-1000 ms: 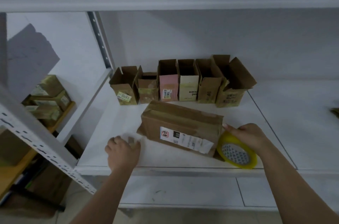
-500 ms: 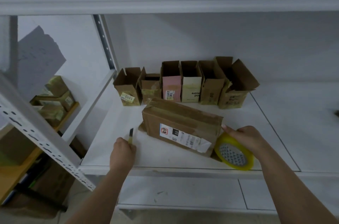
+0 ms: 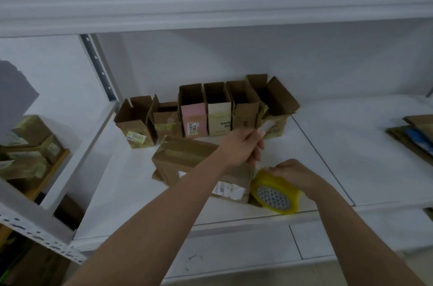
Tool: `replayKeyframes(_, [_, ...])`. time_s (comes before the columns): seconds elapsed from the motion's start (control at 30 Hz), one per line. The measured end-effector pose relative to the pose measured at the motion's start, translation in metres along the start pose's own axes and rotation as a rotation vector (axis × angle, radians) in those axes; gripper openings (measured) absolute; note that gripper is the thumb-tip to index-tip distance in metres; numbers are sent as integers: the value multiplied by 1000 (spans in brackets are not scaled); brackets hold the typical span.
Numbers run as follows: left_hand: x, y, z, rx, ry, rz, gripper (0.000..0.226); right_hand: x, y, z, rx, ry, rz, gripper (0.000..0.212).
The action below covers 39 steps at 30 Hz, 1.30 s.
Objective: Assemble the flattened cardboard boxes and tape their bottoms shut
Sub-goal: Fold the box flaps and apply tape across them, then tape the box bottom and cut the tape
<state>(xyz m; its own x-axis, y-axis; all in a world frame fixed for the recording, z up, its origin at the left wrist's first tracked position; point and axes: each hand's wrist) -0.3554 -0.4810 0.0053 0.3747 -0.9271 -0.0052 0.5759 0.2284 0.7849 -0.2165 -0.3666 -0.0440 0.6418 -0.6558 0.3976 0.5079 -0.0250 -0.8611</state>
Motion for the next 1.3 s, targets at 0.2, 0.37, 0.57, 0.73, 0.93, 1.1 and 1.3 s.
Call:
replayKeyframes(0.2, [-13, -34, -24, -107, 74, 58, 42, 6, 17, 13, -61, -77, 61, 36])
replayKeyframes(0.37, [-20, -34, -24, -100, 77, 34, 44, -7, 20, 12, 163, 25, 94, 36])
replayKeyframes(0.57, [-19, -34, -24, -85, 75, 44, 44, -14, 11, 9, 451, 85, 1, 50])
replayKeyframes(0.73, [-14, -32, -11, -132, -32, 58, 42, -14, 6, 6, 525, 93, 4, 47])
replayKeyframes(0.93, [-13, -13, -5, -428, -264, 54, 40, -11, 20, 26, 75, -47, 92, 14])
replayKeyframes(1.1, [-20, 0, -10, -591, -350, 94, 46, -3, 18, 22, -9, -42, 84, 15])
replayKeyframes(1.3, [-31, 14, -22, -848, -442, 135, 44, 1, 21, 18, 109, 90, 133, 12])
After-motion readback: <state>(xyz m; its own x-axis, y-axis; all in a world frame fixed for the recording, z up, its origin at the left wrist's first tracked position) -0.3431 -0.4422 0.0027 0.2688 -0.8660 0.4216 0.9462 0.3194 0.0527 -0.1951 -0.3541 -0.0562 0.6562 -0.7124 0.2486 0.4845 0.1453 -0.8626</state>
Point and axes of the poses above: each hand's wrist, its own x-axis away from the middle knuckle, its own z-axis out of the back of the hand, y = z × x, and after that the axes turned 15 degrees about -x, right-handed
